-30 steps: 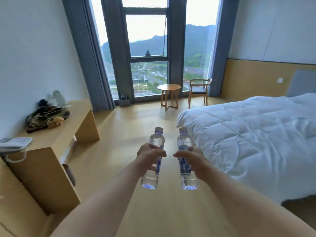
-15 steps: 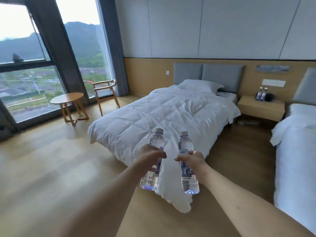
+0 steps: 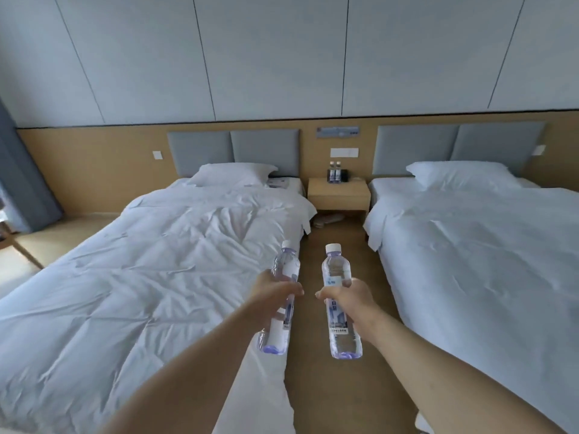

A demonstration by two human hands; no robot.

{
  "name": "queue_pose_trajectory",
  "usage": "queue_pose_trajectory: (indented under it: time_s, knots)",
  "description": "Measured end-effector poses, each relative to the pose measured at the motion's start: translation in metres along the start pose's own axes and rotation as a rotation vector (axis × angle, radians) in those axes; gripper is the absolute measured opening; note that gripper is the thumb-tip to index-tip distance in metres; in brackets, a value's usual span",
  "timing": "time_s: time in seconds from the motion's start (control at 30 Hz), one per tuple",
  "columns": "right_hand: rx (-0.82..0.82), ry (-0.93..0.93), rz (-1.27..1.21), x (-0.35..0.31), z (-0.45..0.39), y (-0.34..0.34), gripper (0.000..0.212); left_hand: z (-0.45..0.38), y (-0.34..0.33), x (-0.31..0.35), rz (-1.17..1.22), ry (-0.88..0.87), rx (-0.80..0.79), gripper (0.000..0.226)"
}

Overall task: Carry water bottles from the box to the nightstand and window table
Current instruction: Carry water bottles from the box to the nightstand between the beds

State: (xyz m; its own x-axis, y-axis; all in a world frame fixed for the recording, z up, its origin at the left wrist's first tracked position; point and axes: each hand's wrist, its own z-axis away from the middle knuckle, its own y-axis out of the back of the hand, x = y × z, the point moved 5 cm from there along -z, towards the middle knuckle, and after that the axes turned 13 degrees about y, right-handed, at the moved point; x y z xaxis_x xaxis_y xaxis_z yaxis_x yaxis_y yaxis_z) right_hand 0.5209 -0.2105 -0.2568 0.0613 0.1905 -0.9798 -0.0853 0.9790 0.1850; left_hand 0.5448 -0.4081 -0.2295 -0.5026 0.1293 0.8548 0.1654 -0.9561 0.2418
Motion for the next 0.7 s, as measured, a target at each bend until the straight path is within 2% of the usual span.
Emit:
queue_pose_trajectory:
  time_s: [0.07, 0.27, 0.5, 0.7]
  knots:
    - [0.058, -0.03, -0.007, 0.002, -0.022, 0.01, 0.041, -0.031, -0.01, 0.018, -0.019, 0.001, -0.034, 0.034]
    - [0.168, -0.083, -0.018, 0.02, -0.104, 0.05, 0.039, -0.118, -0.068, 0.061, -0.085, 0.007, -0.11, 0.038]
    - [0.161, -0.082, -0.052, 0.04, -0.241, 0.105, 0.042, -0.227, -0.148, 0.127, -0.135, -0.013, -0.093, 0.04]
    - [0.122, -0.095, -0.036, 0.03, -0.355, 0.159, 0.04, -0.311, -0.204, 0.197, -0.109, 0.037, -0.046, 0.036]
